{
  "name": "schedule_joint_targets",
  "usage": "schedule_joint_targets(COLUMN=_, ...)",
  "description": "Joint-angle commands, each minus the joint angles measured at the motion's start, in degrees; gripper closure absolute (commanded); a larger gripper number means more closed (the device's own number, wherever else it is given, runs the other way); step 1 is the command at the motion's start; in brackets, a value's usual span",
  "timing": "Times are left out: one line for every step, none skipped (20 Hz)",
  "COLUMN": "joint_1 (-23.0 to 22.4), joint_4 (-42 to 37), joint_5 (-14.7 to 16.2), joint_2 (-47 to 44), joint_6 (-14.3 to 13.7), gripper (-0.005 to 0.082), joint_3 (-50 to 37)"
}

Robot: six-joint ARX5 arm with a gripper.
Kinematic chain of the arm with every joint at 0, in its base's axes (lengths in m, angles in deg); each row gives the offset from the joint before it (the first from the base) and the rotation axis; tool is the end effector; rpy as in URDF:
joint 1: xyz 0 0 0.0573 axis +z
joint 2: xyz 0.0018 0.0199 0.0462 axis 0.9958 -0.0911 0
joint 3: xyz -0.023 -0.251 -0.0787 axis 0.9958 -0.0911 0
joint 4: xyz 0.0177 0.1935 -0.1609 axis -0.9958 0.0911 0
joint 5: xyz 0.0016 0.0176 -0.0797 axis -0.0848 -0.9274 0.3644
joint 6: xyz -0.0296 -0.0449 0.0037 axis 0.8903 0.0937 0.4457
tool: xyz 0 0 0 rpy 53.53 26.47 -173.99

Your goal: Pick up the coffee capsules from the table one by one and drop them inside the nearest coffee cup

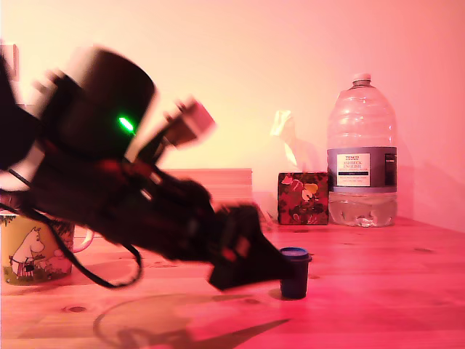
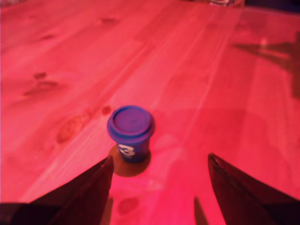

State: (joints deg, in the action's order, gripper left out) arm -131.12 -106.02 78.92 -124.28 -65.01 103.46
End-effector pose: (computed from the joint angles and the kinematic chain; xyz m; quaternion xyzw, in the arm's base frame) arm 0.2056 -0.2280 0.0946 0.0889 0.1988 -0.5234 0.8238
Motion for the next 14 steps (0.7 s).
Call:
schedule_joint_targets(joint_1=0.04, joint_4=-0.33, joint_5=0.02, joint_2=-1.64, joint_6=1.40, gripper=0.0198, joint_3=0.74)
schedule_joint_targets(joint_1=0.02, joint_4=-0.15, joint_5=0.02, joint_2=-2.40, joint_6=1.57, gripper=0.0198, joint_3=1.40)
schedule_joint_targets(joint_1=-0.04, joint_4=0.02, joint_5=0.00, joint_2=-3.10, joint_6=1.57, gripper=0.0198, joint_3=2.05)
schedule_joint_targets(joint_1=-0.07, joint_4=0.13, joint_5=0.00, joint_2=-3.82, joint_6=2.03, gripper=0.0198, joint_3=2.80)
schedule_joint_targets(joint_1=-0.07, joint_4=0.48, joint_5=-0.02, joint_2=-4.46, joint_6=2.49, gripper=0.0198, joint_3=3.58)
schedule_joint_targets(joint_1=-0.13, joint_4=1.29, joint_5=0.00, joint_2=-5.14, joint_6=2.49, gripper=0.0198, joint_3=4.50)
schedule_joint_targets(joint_1=-0.31, joint_4=2.82, joint_5=-0.02, joint_2=-5.44, joint_6=3.06, gripper=0.0198, joint_3=5.44)
schedule_joint_targets(joint_1=-0.35, joint_4=4.20, joint_5=-0.02, joint_2=-6.08, joint_6=3.06, gripper=0.0198, joint_3=6.56)
schedule_joint_targets(joint_1=-0.52, joint_4=5.31, joint_5=-0.07, joint_2=-6.84, joint_6=3.19, gripper=0.0198, joint_3=7.67)
schedule_joint_targets(joint_1=-0.70, joint_4=6.03, joint_5=-0.07, joint_2=-7.76, joint_6=3.19, gripper=0.0198, joint_3=8.74)
schedule_joint_targets(joint_1=-0.70, joint_4=7.34, joint_5=-0.04, joint_2=-8.46, joint_6=3.23, gripper=0.0198, joint_3=9.88)
schedule_joint_targets(joint_1=-0.72, joint_4=8.52, joint_5=-0.09, joint_2=-8.96, joint_6=3.50, gripper=0.0198, joint_3=10.91)
schedule_joint_targets(joint_1=-0.92, joint_4=9.40, joint_5=-0.31, joint_2=-9.27, joint_6=3.87, gripper=0.0199, joint_3=11.74)
schedule_joint_targets(joint_1=-1.09, joint_4=9.44, joint_5=-0.87, joint_2=-9.73, joint_6=3.96, gripper=0.0201, joint_3=12.39)
